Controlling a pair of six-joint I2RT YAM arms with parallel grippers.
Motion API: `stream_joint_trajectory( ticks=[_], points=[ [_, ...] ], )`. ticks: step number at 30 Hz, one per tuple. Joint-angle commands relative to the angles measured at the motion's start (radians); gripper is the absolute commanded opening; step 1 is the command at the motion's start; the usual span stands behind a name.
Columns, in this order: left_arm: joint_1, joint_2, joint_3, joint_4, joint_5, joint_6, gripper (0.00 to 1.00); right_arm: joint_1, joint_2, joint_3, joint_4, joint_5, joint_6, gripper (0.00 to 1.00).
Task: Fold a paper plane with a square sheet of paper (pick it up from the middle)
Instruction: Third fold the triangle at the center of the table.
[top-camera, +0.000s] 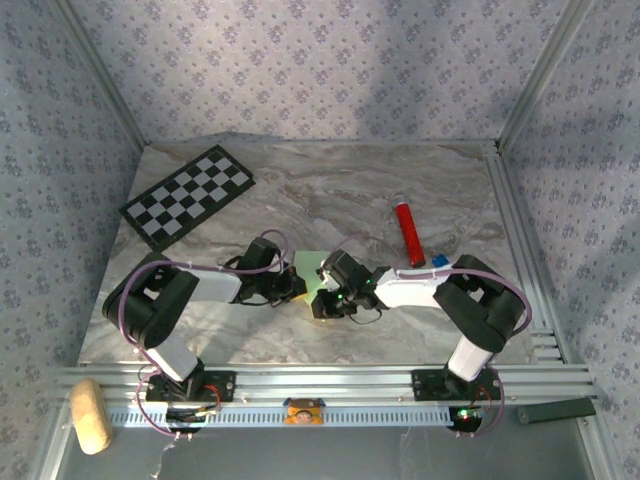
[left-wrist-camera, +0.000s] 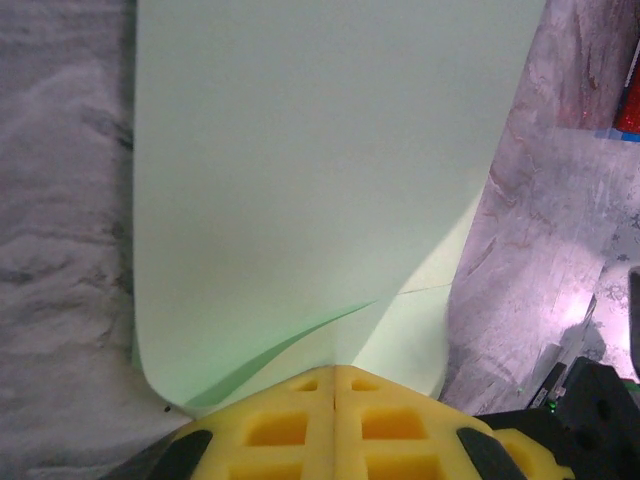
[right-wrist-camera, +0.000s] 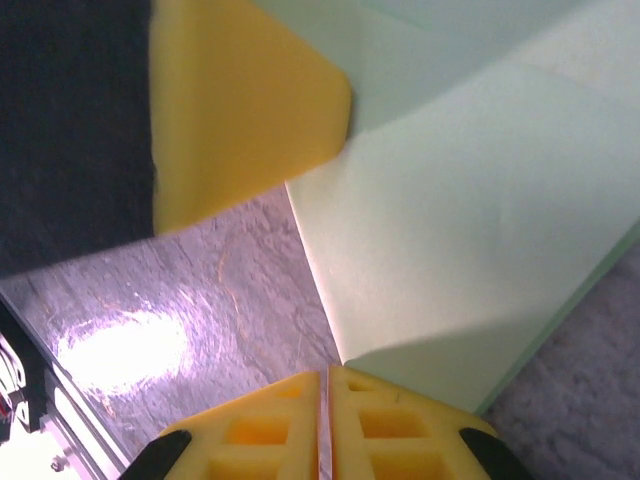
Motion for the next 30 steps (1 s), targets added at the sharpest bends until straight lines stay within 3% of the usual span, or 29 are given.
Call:
stream_joint_trajectory(
  ticks=[1, 10, 17, 25, 30],
  points=[
    [-0.002, 0.023, -0.006, -0.095, -0.069, 0.022, 0.00, 0.020, -0.030, -0.044, -0.076, -0.013, 0.016, 0.12],
    [-0.001, 0.023, -0.010, -0.091, -0.072, 0.019, 0.00, 0.025, -0.098, -0.111, -0.072, -0.015, 0.032, 0.12],
    [-0.002, 0.023, -0.010, -0.087, -0.066, 0.019, 0.00, 0.016, -0.184, -0.033, -0.081, -0.047, -0.008, 0.12],
    [-0.001, 0.027, -0.007, -0.085, -0.060, 0.020, 0.00, -0.020, -0.014, 0.092, -0.111, -0.042, -0.022, 0.13],
    [-0.001, 0.027, -0.006, -0.085, -0.063, 0.018, 0.00, -0.023, 0.049, 0.057, -0.090, -0.051, 0.000, 0.13]
  ],
)
